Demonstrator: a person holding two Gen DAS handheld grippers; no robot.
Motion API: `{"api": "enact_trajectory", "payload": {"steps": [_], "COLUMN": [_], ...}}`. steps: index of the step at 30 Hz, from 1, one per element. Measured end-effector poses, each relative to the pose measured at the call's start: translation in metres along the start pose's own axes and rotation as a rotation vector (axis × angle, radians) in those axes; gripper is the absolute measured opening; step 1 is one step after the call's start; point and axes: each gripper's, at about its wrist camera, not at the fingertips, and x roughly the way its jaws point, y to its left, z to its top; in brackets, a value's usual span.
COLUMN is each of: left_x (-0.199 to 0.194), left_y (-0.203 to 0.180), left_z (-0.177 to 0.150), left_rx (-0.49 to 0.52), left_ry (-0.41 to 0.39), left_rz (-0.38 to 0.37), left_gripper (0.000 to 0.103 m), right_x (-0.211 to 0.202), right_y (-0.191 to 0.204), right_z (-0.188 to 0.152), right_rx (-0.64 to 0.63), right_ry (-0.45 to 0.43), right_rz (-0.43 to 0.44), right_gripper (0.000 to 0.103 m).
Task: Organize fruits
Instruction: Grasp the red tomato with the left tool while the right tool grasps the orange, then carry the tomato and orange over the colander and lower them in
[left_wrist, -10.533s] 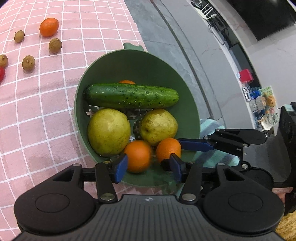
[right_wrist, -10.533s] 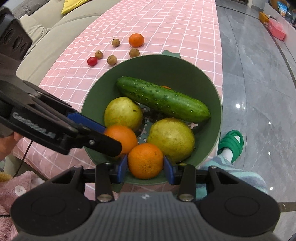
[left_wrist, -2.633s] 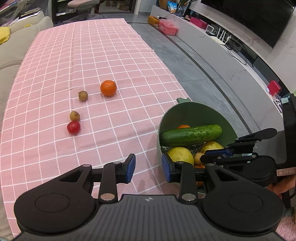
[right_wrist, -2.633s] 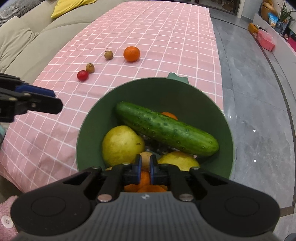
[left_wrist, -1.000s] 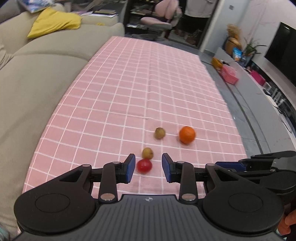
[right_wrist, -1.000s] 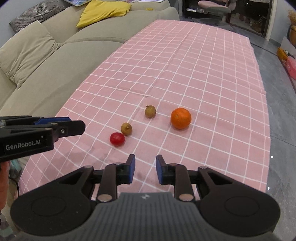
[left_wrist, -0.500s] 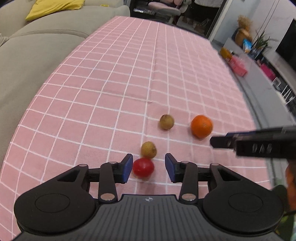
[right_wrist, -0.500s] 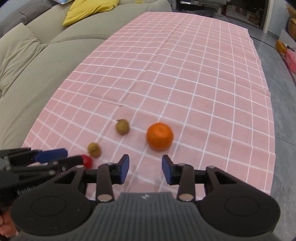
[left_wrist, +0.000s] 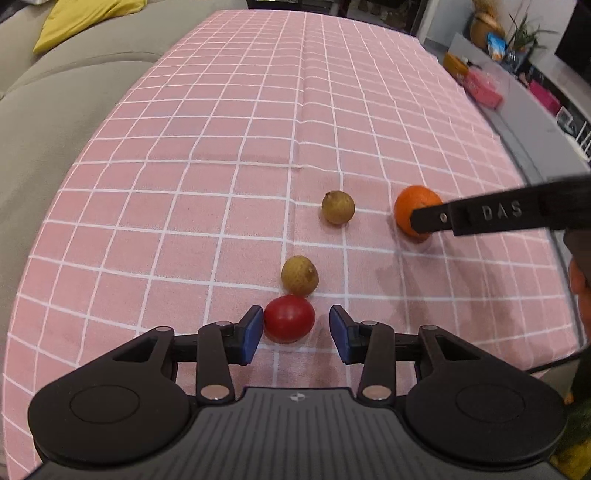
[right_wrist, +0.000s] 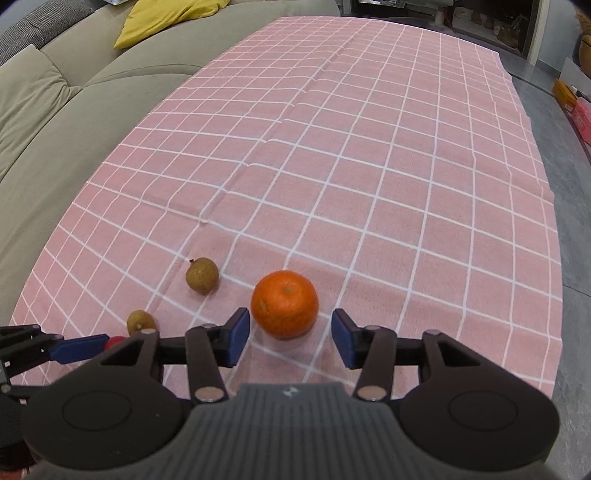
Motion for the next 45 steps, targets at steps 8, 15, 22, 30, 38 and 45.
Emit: {"api": "enact_trajectory", "payload": {"steps": [8,15,22,30,38,45], "left_x": [0.003,0.001,-0.018,-0.064,-0.120,-0.141], "left_y": [0.010,0.010,0.012,0.012,-0.011,-0.044], "left_z": [-0.002,-0.003,-0.002,-0.003,-0.019,-0.038], "left_rx": [-0.069,-0.080,-0.102,-0.085,0.024,0.113], "left_ry": [0.003,0.000,-0.022,-0.072,-0.136,-0.146], "left_rz": [-0.019,-0.028,-0.058,-0.102,-0.187,-0.316], "left_gripper": [0.038,0.033,0.033,0.032,0.033,0.033], "right_x": [0.012,0.013,-0.002,-0.060,-0.137,-0.199], "right_y": [0.002,0.004,0.011,0.027,0.039,0.027], "right_z": [0.004,0.003,0.000,-0.019,-0.073,-0.132], "right_rx": [0.007,-0.001,-0.002,0.059,0.136,0.187], "right_ry": [-0.001,-0.008,-0.024,-0.092,-0.171,-0.202], "right_rz": [0.012,0.006,0.001,0.049,0.076,0.027], "right_gripper": [0.046,0.041,0.040,0.040,0.040,0.040]}}
